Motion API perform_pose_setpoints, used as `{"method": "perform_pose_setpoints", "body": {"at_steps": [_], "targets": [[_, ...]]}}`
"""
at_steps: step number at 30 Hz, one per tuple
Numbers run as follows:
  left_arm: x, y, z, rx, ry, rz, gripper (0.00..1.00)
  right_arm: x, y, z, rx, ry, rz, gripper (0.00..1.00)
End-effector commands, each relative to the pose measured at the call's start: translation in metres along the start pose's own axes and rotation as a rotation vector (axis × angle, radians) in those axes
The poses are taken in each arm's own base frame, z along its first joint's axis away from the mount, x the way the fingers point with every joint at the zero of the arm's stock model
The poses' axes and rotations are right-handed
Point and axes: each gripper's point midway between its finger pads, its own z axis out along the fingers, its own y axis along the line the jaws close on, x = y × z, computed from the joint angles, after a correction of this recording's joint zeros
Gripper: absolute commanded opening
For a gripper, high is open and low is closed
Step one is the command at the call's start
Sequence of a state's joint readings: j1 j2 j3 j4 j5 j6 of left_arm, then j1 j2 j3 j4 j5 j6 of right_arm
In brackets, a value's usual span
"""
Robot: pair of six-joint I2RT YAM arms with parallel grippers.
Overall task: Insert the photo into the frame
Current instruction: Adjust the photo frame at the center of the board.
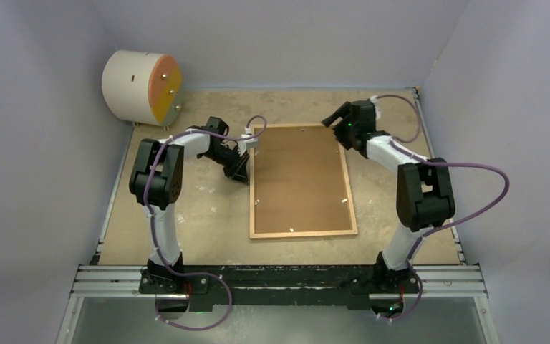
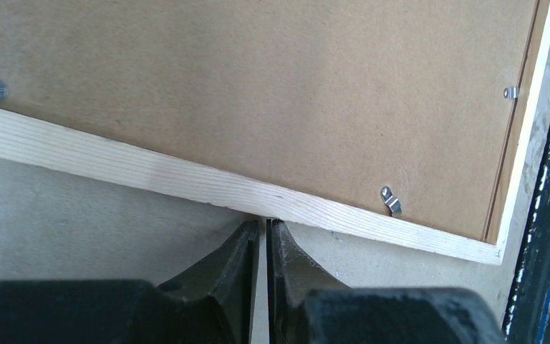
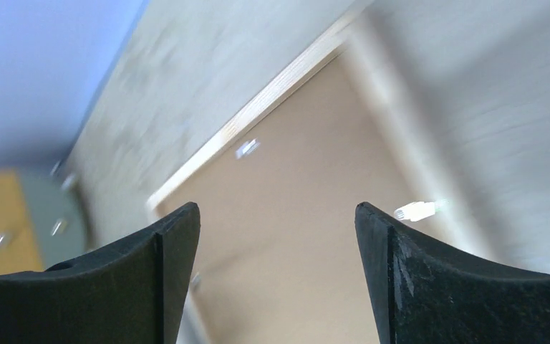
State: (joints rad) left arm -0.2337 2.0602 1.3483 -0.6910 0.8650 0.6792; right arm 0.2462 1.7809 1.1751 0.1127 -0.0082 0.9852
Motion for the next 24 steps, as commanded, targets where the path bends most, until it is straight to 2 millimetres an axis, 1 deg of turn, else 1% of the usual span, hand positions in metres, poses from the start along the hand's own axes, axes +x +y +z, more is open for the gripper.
{"method": "perform_pose_setpoints", "body": {"at_steps": [1,3,4,5,8,9,10,11,12,15,17,19,20,23,24], "targets": [[0.021,-0.01,0.013,-0.016,0.095,0.067,0.14,-0.046,-0.084,-0.005,0.26,-0.124,-0.091,0.83],[0.024,-0.018,0.017,-0.003,0.111,0.082,0.14,-0.054,-0.104,0.003,0.313,-0.122,-0.107,0.85],[0.025,-0.021,0.018,0.0,0.117,0.09,0.14,-0.052,-0.113,0.008,0.342,-0.101,-0.111,0.85],[0.025,-0.025,0.02,0.006,0.122,0.101,0.14,-0.047,-0.117,0.015,0.35,-0.073,-0.119,0.86],[0.025,-0.037,0.024,0.023,0.139,0.131,0.14,-0.029,-0.118,0.04,0.314,0.027,-0.11,0.86],[0.025,-0.04,0.024,0.028,0.147,0.145,0.15,-0.031,-0.112,0.048,0.284,0.03,-0.123,0.86],[0.025,-0.043,0.025,0.032,0.155,0.154,0.15,-0.02,-0.109,0.056,0.254,0.077,-0.12,0.86],[0.024,-0.046,0.025,0.037,0.159,0.164,0.15,-0.015,-0.102,0.061,0.224,0.097,-0.121,0.86],[0.023,-0.049,0.024,0.044,0.16,0.173,0.15,-0.008,-0.092,0.068,0.184,0.125,-0.122,0.85],[0.022,-0.061,0.025,0.077,0.171,0.194,0.16,0.025,-0.046,0.087,0.05,0.235,-0.164,0.85],[0.021,-0.073,0.025,0.114,0.18,0.214,0.19,0.053,-0.011,0.096,-0.037,0.312,-0.211,0.85],[0.019,-0.09,0.026,0.164,0.184,0.244,0.24,0.088,0.023,0.1,-0.124,0.405,-0.257,0.84],[0.017,-0.098,0.025,0.186,0.185,0.258,0.27,0.108,0.044,0.098,-0.175,0.451,-0.276,0.84],[0.012,-0.122,0.017,0.252,0.189,0.294,0.47,0.157,0.084,0.091,-0.271,0.561,-0.365,0.84],[0.009,-0.128,0.013,0.267,0.185,0.304,0.62,0.168,0.093,0.088,-0.295,0.584,-0.387,0.84]]}}
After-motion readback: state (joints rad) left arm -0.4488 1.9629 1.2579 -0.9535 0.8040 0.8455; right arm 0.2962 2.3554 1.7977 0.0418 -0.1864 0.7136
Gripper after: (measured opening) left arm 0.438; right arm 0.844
